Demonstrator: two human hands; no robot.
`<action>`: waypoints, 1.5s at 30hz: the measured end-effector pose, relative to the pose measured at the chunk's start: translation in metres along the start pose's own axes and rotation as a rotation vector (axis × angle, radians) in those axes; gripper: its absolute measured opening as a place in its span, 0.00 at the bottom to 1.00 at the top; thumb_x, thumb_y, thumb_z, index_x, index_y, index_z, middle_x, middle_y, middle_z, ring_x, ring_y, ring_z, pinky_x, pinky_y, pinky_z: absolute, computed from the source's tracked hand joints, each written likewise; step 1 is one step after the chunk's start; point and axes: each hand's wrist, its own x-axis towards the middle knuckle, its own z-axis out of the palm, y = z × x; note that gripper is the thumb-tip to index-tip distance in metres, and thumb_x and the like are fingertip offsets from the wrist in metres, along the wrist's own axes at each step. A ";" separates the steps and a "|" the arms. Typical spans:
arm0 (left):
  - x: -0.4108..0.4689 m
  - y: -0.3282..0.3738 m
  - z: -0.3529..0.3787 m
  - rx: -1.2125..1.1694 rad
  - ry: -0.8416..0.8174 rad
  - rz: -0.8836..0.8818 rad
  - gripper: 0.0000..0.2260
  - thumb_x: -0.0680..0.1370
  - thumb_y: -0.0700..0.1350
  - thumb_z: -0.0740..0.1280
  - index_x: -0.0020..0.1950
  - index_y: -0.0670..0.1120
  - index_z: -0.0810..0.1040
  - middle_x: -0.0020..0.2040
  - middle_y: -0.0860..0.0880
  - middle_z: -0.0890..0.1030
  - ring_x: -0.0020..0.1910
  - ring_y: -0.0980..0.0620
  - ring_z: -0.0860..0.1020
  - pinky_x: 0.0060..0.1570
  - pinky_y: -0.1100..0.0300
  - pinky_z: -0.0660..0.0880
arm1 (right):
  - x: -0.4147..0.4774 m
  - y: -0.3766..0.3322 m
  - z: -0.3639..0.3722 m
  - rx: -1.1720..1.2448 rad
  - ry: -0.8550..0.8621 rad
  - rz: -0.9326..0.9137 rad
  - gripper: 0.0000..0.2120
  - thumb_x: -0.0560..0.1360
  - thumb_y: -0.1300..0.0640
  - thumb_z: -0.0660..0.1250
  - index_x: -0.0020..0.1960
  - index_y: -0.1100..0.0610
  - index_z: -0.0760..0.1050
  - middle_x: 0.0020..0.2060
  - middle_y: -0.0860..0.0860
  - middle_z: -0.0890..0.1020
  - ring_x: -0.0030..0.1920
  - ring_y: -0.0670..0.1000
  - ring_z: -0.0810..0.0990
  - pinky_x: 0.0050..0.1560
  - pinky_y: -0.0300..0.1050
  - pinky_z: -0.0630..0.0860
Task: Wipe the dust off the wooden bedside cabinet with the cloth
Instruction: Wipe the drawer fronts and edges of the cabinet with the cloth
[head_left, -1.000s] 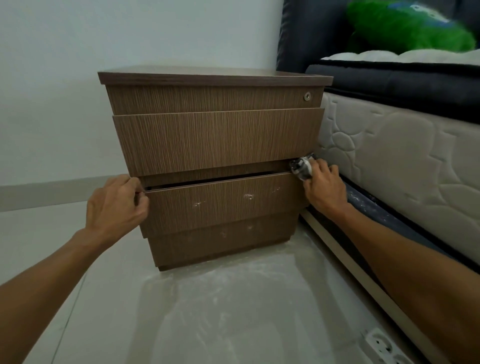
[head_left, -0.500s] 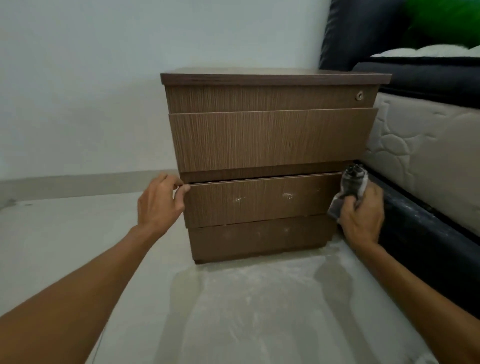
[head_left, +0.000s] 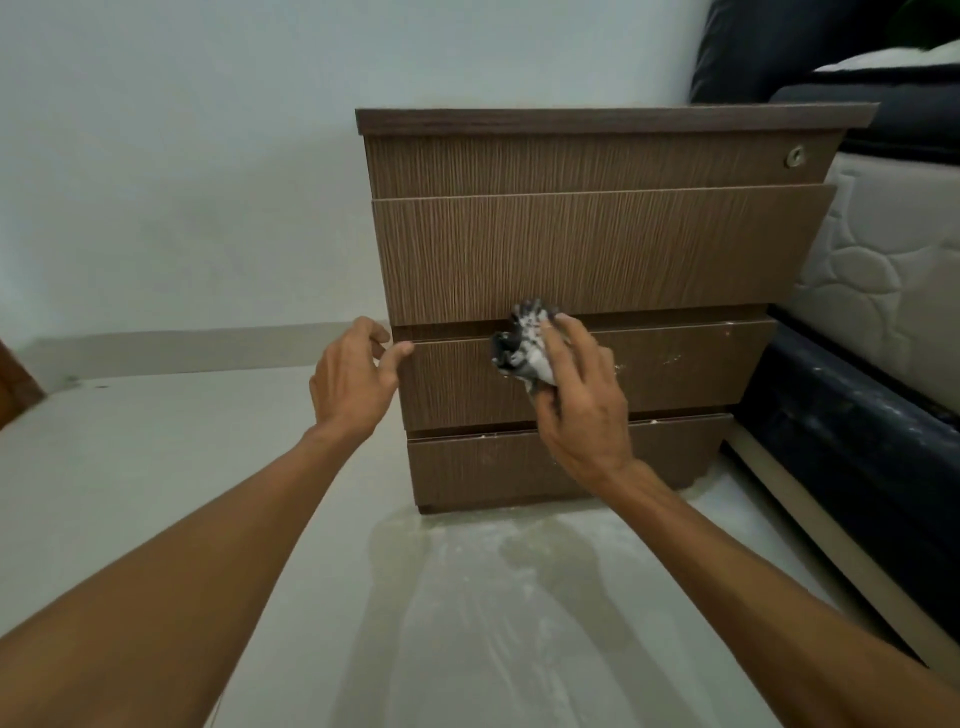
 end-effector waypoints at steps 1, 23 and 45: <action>0.000 0.000 0.000 0.007 -0.003 0.005 0.13 0.77 0.56 0.66 0.53 0.47 0.75 0.46 0.50 0.79 0.44 0.49 0.78 0.39 0.55 0.72 | 0.003 -0.005 0.008 -0.010 0.000 -0.065 0.29 0.74 0.59 0.65 0.73 0.59 0.61 0.70 0.56 0.63 0.57 0.55 0.70 0.52 0.49 0.77; -0.011 0.012 0.016 0.032 0.048 -0.014 0.09 0.80 0.48 0.62 0.55 0.43 0.70 0.51 0.42 0.77 0.43 0.48 0.71 0.40 0.51 0.69 | -0.027 0.101 0.014 -0.473 -0.172 -0.357 0.31 0.76 0.57 0.60 0.78 0.50 0.57 0.77 0.56 0.53 0.75 0.61 0.57 0.72 0.65 0.57; -0.011 0.017 0.009 0.026 0.032 -0.045 0.06 0.80 0.48 0.62 0.51 0.45 0.70 0.48 0.43 0.79 0.42 0.45 0.72 0.40 0.53 0.66 | -0.026 0.144 -0.047 0.344 0.613 1.319 0.16 0.78 0.66 0.62 0.65 0.61 0.74 0.59 0.55 0.78 0.57 0.50 0.78 0.47 0.25 0.71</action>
